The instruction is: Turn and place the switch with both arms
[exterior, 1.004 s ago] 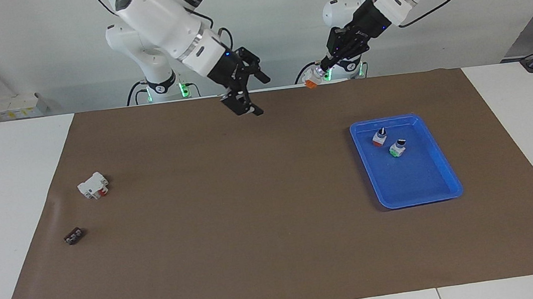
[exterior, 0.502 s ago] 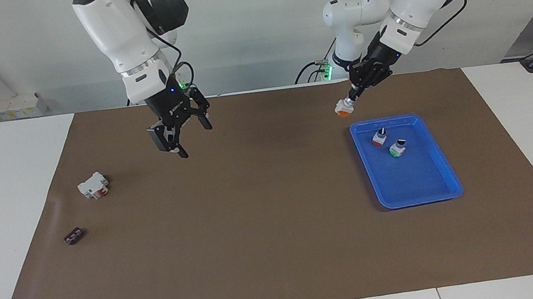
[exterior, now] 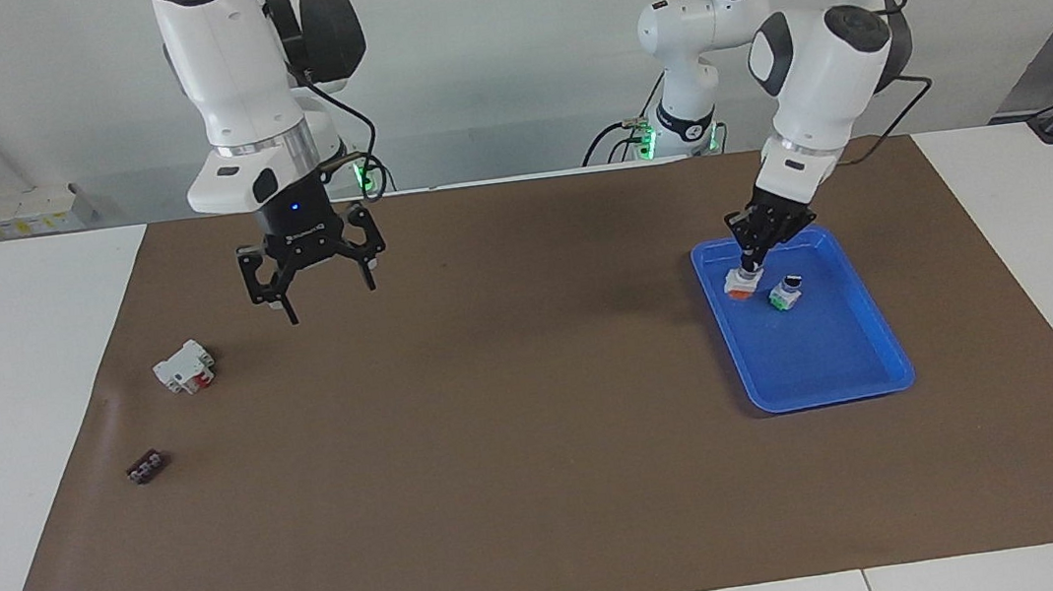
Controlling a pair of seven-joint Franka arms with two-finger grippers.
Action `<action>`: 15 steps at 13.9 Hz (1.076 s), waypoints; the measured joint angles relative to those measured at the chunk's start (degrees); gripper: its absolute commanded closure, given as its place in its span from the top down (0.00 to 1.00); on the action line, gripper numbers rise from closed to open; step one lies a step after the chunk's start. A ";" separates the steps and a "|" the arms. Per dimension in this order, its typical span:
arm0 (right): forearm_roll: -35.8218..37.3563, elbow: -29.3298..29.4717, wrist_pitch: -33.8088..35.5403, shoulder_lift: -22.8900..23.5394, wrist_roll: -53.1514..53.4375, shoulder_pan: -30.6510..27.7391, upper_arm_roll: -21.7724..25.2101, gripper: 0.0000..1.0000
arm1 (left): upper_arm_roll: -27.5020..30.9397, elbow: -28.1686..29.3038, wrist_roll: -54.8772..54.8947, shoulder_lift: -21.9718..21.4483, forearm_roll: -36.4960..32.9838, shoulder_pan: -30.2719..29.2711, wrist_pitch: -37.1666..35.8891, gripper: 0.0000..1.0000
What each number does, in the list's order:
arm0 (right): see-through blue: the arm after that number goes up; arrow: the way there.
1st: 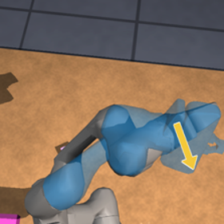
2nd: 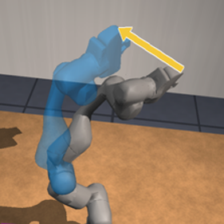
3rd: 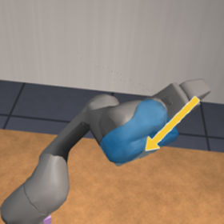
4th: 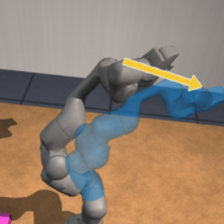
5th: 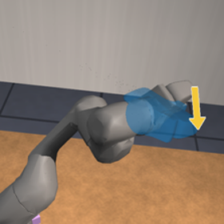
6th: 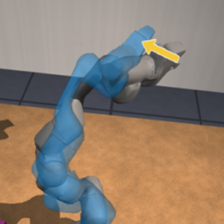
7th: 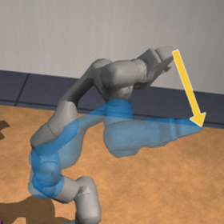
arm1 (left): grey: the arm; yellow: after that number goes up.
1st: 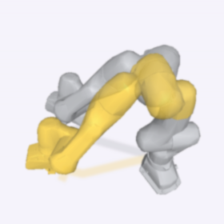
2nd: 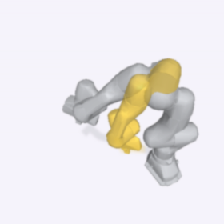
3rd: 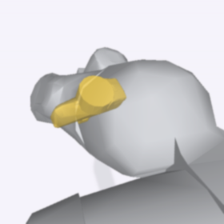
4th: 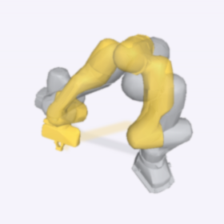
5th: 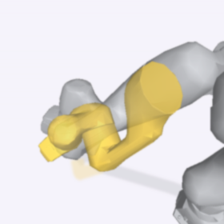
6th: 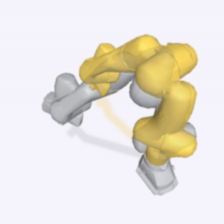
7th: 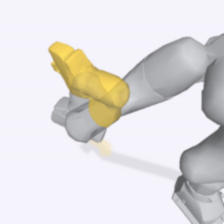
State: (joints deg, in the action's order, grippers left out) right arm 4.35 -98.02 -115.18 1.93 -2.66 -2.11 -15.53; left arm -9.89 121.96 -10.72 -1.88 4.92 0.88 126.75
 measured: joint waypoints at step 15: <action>-1.04 7.16 29.33 -3.34 7.77 4.11 17.50 1.00 | -0.54 0.14 5.50 1.86 -1.35 -3.25 -1.23 1.00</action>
State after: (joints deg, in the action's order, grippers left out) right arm 3.31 -90.86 -85.84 -1.40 5.10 2.00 1.97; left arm -10.44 122.10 -5.22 -0.02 3.57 -2.37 125.52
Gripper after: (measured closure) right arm 0.000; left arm 0.110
